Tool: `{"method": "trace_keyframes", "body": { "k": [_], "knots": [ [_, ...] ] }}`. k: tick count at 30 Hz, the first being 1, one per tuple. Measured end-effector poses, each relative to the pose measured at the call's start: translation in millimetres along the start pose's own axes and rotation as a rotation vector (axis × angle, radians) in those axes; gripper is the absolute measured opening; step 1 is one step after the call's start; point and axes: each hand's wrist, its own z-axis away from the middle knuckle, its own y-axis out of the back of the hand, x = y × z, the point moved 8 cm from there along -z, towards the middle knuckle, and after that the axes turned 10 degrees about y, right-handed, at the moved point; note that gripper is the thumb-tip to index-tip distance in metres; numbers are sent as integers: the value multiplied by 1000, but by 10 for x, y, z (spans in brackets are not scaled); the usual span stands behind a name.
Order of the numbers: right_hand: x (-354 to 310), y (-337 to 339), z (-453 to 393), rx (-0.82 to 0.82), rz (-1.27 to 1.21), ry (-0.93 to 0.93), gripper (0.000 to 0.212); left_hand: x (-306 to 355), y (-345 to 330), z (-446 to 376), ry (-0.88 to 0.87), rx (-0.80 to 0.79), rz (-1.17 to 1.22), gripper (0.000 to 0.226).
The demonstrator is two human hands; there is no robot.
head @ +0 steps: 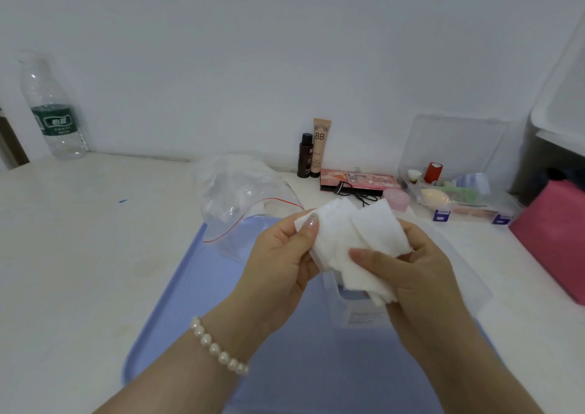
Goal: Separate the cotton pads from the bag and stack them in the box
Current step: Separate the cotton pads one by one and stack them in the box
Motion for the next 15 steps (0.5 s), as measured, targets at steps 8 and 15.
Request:
{"method": "trace_keyframes", "body": {
  "k": [8, 15],
  "knots": [
    [21, 34, -55, -27, -253, -133, 15, 37, 6, -7, 23, 1, 49, 27],
    [-15, 47, -93, -55, -567, -141, 64, 79, 74, -25, -4, 52, 52, 25]
  ]
}}
